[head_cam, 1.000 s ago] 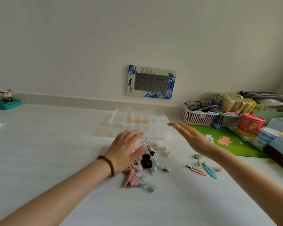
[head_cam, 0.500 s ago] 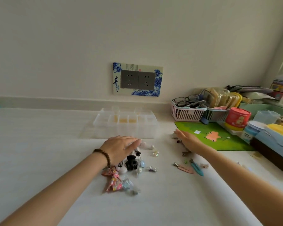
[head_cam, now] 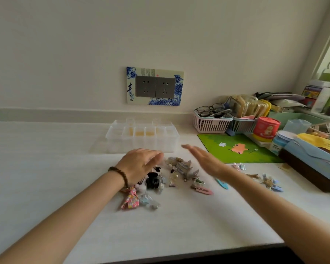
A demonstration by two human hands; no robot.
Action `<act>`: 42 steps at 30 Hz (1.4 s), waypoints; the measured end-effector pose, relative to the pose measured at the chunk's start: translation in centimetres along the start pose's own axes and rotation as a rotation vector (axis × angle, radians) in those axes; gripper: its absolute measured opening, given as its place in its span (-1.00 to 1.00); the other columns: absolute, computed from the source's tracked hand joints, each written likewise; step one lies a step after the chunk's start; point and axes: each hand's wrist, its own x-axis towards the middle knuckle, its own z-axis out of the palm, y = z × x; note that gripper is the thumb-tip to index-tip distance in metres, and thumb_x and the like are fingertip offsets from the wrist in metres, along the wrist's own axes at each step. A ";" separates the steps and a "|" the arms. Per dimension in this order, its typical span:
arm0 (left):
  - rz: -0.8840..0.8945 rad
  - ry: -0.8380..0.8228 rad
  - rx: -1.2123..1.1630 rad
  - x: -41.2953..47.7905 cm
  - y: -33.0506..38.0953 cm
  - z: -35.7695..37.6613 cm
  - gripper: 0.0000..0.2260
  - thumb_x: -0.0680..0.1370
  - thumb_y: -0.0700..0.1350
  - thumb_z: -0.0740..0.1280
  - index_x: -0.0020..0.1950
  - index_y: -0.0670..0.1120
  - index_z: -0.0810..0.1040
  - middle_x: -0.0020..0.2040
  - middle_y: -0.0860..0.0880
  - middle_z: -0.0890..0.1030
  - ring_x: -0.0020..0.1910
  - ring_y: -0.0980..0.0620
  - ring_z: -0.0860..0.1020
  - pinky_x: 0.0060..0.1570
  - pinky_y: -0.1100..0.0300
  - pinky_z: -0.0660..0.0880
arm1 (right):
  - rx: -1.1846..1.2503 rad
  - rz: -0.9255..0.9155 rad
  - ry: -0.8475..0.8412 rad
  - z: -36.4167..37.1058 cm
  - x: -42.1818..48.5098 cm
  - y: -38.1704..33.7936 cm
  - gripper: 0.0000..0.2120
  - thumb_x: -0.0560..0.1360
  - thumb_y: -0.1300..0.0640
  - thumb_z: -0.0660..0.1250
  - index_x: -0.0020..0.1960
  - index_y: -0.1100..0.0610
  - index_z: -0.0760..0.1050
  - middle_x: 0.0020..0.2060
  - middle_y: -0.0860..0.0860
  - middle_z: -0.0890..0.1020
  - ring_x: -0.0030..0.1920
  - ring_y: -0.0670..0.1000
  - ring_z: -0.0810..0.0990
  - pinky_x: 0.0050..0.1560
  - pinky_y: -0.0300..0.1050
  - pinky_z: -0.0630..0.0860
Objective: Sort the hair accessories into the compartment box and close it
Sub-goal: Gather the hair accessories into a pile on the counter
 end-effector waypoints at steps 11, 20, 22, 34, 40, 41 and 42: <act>-0.065 0.018 0.113 -2.5 0.9 1.3 -0.15 0.27 0.49 -0.42 0.36 0.21 0.29 0.38 0.19 0.34 0.40 0.15 0.17 0.39 -0.11 -0.07 | -0.308 0.326 0.162 -8.1 -8.9 8.6 -0.46 0.55 -0.21 -0.02 0.44 0.00 0.24 0.47 0.00 0.25 0.47 0.03 0.19 0.45 -0.08 0.04; -0.089 0.004 0.112 -2.5 0.8 1.3 -0.14 0.27 0.48 -0.43 0.35 0.21 0.30 0.36 0.19 0.36 0.38 0.18 0.18 0.41 -0.09 -0.12 | -0.301 0.062 0.110 1.2 -4.4 2.4 -0.52 0.61 -0.12 -0.05 0.41 0.09 0.30 0.46 0.04 0.29 0.46 -0.01 0.21 0.41 -0.18 0.11; -0.090 0.013 0.114 -2.5 0.8 1.4 -0.15 0.29 0.47 -0.42 0.36 0.19 0.30 0.37 0.18 0.36 0.38 0.18 0.18 0.41 -0.09 -0.10 | -0.245 0.041 0.115 3.5 -3.8 0.7 -0.51 0.61 -0.11 -0.06 0.37 0.14 0.35 0.42 0.08 0.35 0.44 0.04 0.25 0.38 -0.15 0.16; -0.199 -0.168 0.007 -6.4 -3.5 -1.3 0.24 -0.03 0.61 0.18 0.44 0.11 -0.31 0.51 0.00 -0.23 0.47 0.04 -0.17 0.44 -0.02 -0.05 | -0.198 -0.072 -0.050 4.5 -4.1 0.2 -0.33 0.52 -0.23 0.08 0.51 -0.05 -0.08 0.53 -0.02 -0.14 0.52 -0.04 -0.16 0.48 -0.07 -0.14; -0.224 -0.180 -0.019 -6.0 -1.7 0.8 0.24 -0.02 0.61 0.13 0.44 0.06 -0.33 0.50 -0.05 -0.28 0.47 0.01 -0.21 0.42 0.10 -0.08 | -0.336 -0.096 -0.127 8.8 -2.8 -1.4 -0.24 0.43 -0.40 -0.22 0.51 -0.02 -0.18 0.54 0.02 -0.14 0.51 -0.01 -0.28 0.51 0.04 -0.19; -0.230 -0.177 0.003 -5.9 -1.7 0.8 0.23 -0.01 0.61 0.13 0.44 0.08 -0.34 0.50 -0.05 -0.28 0.47 0.01 -0.22 0.42 0.09 -0.09 | -0.335 -0.105 -0.135 8.7 -2.6 -1.7 -0.37 0.53 -0.28 -0.17 0.52 -0.03 -0.15 0.54 0.01 -0.13 0.51 0.00 -0.27 0.51 0.05 -0.18; -0.231 -0.172 0.031 -5.9 -1.8 0.7 0.21 -0.01 0.62 0.11 0.43 0.10 -0.34 0.50 -0.05 -0.28 0.47 0.01 -0.23 0.43 0.06 -0.10 | -0.301 -0.113 -0.117 8.3 -2.5 -1.8 -0.45 0.59 -0.17 -0.11 0.52 -0.02 -0.10 0.54 0.01 -0.11 0.52 0.00 -0.23 0.51 0.04 -0.17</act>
